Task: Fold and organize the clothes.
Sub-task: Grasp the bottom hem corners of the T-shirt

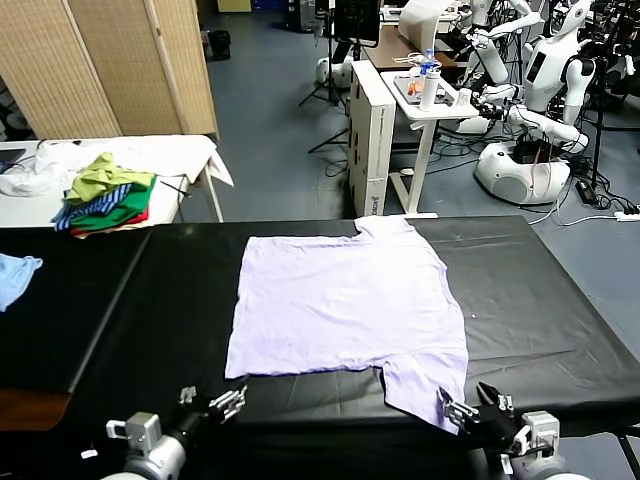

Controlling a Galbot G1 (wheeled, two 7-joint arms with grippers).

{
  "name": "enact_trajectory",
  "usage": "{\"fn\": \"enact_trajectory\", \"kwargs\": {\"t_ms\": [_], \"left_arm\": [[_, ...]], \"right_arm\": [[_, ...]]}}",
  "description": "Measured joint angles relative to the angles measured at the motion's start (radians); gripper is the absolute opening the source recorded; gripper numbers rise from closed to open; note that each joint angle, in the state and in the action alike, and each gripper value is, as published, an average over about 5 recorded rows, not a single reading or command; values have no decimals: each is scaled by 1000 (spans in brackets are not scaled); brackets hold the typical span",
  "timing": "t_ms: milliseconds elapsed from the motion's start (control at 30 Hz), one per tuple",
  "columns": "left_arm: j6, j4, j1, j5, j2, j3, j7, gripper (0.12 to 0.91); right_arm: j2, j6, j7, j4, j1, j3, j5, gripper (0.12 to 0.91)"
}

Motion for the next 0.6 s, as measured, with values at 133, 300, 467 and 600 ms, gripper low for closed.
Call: {"fn": "enact_trajectory", "kwargs": {"t_ms": [133,300,467,600], "left_arm": [[-4,3,5,8,-2,0,0,519],[-5,3,11,14,-3,0,2,273],[-6,-3,19,17,-5,2,1,168],[-5,-23,38,22,-2,-3,2,147]], "right_arm": [[3,-1,0,5,0,-4,0,489],[10,-19,18,26,-15,-6,-1,205],[16,-56,50,83,-50,2,-2,139],[18,-103,78,151,-99,20,-6,140]]}}
